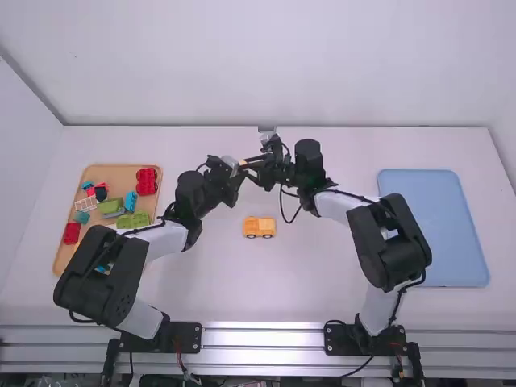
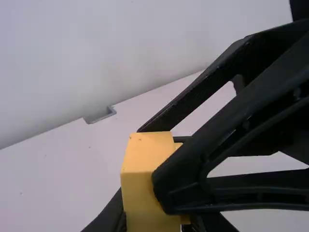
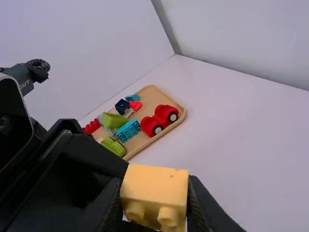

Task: Assemble lego blocks to make yellow taxi

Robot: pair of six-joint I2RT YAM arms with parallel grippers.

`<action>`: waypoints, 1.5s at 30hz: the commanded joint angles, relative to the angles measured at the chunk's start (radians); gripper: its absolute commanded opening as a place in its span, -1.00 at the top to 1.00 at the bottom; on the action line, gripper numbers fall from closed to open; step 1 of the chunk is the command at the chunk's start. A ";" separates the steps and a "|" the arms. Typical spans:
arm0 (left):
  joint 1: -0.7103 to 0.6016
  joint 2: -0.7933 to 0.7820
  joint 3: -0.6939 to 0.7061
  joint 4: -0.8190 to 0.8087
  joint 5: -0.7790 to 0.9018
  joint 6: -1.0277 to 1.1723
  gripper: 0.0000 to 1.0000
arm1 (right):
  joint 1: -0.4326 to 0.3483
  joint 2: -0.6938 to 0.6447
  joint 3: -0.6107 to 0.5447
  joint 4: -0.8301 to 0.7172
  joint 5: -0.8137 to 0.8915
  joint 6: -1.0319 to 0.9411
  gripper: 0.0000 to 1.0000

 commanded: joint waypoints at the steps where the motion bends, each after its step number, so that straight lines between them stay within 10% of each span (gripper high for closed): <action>1: -0.012 0.003 -0.004 0.020 0.052 -0.004 0.70 | 0.027 -0.019 -0.005 -0.008 -0.035 -0.006 0.60; 5: -0.012 0.003 -0.004 0.020 0.052 -0.004 0.53 | 0.024 -0.019 -0.005 -0.009 -0.039 -0.002 0.67; 10: -0.012 0.003 -0.004 0.015 0.053 -0.004 -0.98 | -0.003 -0.019 -0.005 0.014 -0.031 -0.007 0.68; 16: -0.011 0.002 -0.004 -0.037 0.053 -0.035 -0.98 | -0.059 -0.041 0.011 -0.050 0.014 -0.040 0.68; 29: 0.304 -0.053 -0.004 -0.191 0.479 -0.042 -0.98 | -0.055 -0.105 0.360 -1.102 0.268 -0.640 0.72; 35: 0.399 -0.152 -0.004 -0.348 0.306 -0.042 -0.98 | 0.061 -0.103 0.385 -1.161 0.416 -0.696 0.71; 45: 0.480 -0.739 -0.004 -0.829 -0.122 -0.085 -0.98 | 0.232 -0.095 0.437 -1.231 0.455 -0.827 0.75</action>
